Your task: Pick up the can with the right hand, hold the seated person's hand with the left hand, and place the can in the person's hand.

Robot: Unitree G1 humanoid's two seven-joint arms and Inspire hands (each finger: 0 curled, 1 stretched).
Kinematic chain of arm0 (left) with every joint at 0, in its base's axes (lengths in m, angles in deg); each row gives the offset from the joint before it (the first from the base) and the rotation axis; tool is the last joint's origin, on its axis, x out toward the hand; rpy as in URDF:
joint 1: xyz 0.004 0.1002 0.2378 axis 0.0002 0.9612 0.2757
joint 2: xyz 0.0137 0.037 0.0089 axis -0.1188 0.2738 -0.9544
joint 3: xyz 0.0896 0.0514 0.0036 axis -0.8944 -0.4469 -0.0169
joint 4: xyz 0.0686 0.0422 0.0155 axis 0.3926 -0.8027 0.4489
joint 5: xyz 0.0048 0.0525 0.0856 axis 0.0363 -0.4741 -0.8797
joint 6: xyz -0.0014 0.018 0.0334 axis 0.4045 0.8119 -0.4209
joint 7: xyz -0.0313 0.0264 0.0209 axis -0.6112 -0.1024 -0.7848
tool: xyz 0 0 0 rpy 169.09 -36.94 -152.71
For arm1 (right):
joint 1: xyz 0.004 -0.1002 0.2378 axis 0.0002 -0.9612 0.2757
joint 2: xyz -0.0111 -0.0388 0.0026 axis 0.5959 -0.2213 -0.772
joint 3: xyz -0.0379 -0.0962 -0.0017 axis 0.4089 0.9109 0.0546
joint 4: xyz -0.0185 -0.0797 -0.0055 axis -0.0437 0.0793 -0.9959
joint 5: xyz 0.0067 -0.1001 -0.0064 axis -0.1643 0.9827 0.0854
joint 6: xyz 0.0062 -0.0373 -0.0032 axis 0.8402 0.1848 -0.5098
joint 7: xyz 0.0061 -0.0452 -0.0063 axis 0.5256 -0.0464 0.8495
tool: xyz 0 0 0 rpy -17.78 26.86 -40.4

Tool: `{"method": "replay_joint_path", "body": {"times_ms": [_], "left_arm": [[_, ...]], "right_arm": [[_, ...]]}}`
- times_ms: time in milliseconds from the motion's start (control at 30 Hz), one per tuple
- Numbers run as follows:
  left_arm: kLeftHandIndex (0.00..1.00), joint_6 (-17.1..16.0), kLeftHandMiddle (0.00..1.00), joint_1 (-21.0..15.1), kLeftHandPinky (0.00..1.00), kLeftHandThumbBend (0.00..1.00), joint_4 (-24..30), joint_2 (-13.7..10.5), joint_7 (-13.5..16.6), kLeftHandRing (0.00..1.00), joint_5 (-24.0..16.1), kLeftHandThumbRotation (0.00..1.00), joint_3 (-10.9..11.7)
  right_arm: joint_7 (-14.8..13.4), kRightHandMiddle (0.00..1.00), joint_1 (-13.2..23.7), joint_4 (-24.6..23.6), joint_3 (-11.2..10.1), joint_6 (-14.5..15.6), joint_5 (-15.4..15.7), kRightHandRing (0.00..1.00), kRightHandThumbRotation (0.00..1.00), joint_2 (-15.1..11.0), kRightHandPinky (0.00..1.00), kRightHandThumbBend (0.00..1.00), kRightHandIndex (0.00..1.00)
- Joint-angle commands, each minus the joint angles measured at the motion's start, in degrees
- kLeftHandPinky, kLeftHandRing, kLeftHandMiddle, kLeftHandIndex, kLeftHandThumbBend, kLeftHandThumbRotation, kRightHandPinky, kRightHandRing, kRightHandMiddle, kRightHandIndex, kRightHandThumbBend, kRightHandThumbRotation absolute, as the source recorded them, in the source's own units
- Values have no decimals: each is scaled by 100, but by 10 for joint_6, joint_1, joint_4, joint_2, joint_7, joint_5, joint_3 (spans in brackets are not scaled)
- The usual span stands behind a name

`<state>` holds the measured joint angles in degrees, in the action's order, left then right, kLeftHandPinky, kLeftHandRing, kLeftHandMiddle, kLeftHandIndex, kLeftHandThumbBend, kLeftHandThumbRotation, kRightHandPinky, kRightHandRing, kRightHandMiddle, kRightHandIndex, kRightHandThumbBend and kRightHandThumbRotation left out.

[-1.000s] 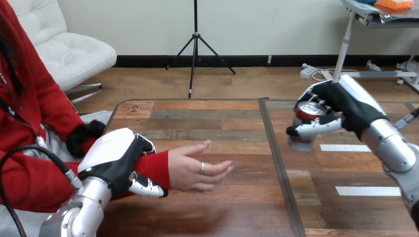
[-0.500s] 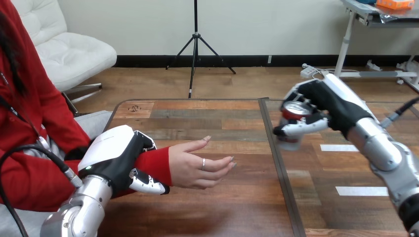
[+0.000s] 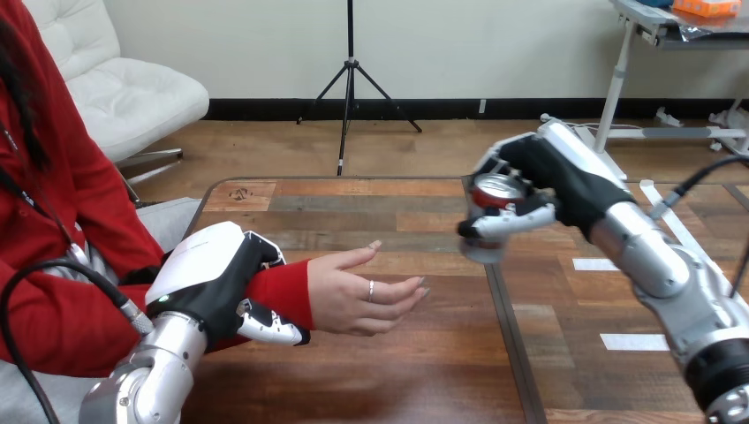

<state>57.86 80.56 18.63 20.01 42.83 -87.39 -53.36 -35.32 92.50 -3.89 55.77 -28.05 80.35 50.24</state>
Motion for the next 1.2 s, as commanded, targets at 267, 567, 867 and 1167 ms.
{"method": "replay_joint_path", "body": {"times_ms": [267, 567, 867, 1167], "left_arm": [[36, -26, 35, -134, 21, 73, 108, 42, 36, 27, 22, 0, 13], [36, -31, 34, -138, 20, 73, 96, 50, 38, 27, 28, 0, 10], [35, -37, 34, -141, 20, 72, 89, 56, 42, 26, 30, 0, 10], [35, -31, 34, -147, 19, 70, 91, 64, 41, 26, 28, 0, 10]], "right_arm": [[10, 42, 91, -105, 1, 17, -5, 34, 0, 36, 30, 66, 47], [7, 41, 92, -124, 9, 21, 8, 33, 0, 54, 29, 66, 47], [3, 39, 91, -130, 14, 16, 12, 32, 0, 67, 28, 65, 46], [6, 39, 86, -135, 20, 20, 15, 32, 0, 83, 28, 66, 45]]}}
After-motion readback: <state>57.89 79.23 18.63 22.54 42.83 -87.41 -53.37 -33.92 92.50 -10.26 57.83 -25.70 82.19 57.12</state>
